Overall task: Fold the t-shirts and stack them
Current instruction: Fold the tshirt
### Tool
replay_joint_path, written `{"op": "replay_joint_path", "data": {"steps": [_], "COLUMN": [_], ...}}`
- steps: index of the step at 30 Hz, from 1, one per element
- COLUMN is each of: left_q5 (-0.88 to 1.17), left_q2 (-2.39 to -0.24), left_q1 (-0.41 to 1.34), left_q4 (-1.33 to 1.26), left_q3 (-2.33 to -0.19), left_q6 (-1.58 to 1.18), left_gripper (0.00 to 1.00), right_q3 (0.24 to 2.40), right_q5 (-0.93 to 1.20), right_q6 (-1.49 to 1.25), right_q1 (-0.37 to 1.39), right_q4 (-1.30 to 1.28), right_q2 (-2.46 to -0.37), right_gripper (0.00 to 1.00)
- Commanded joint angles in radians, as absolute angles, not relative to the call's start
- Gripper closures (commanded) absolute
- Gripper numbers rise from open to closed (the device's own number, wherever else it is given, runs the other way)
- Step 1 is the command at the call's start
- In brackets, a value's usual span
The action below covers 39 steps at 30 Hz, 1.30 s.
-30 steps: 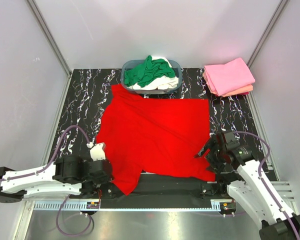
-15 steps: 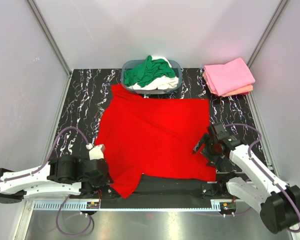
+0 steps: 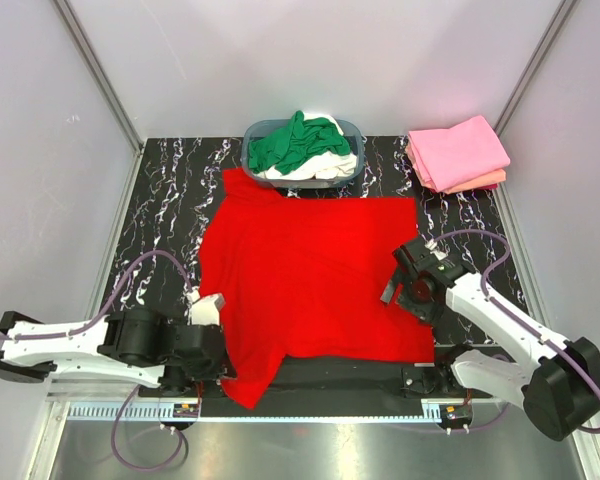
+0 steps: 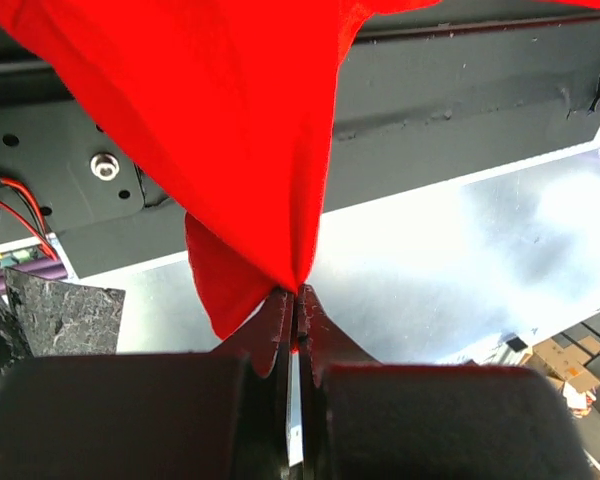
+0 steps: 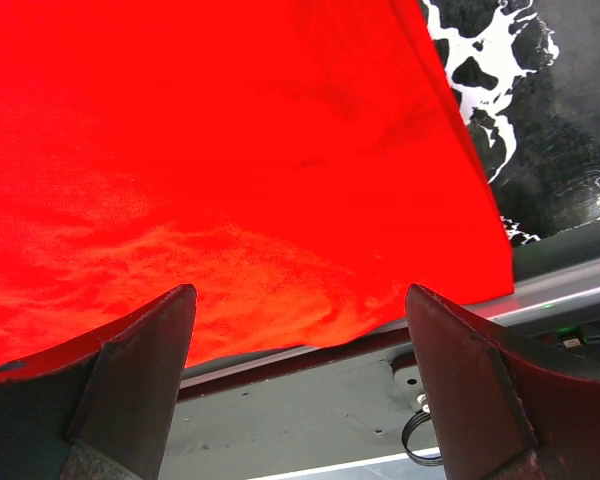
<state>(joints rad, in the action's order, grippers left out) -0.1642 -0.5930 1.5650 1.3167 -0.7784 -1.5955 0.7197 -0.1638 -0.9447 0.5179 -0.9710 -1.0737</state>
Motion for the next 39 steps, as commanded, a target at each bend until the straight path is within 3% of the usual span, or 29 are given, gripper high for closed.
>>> {"op": "replay_joint_path", "data": {"steps": [1, 10, 15, 23, 24, 27, 32, 39], "left_q5": [-0.170, -0.365, -0.475, -0.330, -0.269, -0.152, -0.043, -0.014], "left_q2": [-0.614, -0.658, -0.716, -0.951, -0.977, -1.126, -1.422, -1.615], "left_q1": [1.583, 1.572, 1.484, 0.841, 0.695, 0.478, 0.295, 0.178], "left_q4": [1.321, 1.425, 1.422, 1.166, 1.096, 0.967, 0.832, 0.779], "left_q3": [-0.801, -0.894, -1.009, -1.083, -1.080, -1.068, -1.103, -1.169], "left_q6": [-1.647, -1.655, -1.490, -0.800, -0.745, -0.600, -0.514, -0.480], "left_gripper": [1.00, 1.00, 1.00, 1.00, 1.00, 1.00, 1.00, 1.00], "right_q3": [0.750, 0.727, 0.736, 0.799, 0.811, 0.867, 0.897, 0.822], "right_q5": [-0.229, -0.199, -0.210, -0.210, -0.228, -0.276, -0.284, -0.295], "right_q6": [-0.937, -0.942, -0.951, -0.928, -0.925, -0.934, -0.972, -1.055], "right_q1": [0.538, 0.540, 0.540, 0.540, 0.540, 0.540, 0.528, 0.457], "right_q4": [-0.997, -0.979, -0.980, -0.959, -0.960, -0.976, -0.968, -0.962], "right_q2": [-1.074, -1.037, -1.037, -1.112, -1.129, -1.152, -1.177, -1.092], "right_gripper": [0.07, 0.06, 0.06, 0.05, 0.04, 0.00, 0.02, 0.15]}}
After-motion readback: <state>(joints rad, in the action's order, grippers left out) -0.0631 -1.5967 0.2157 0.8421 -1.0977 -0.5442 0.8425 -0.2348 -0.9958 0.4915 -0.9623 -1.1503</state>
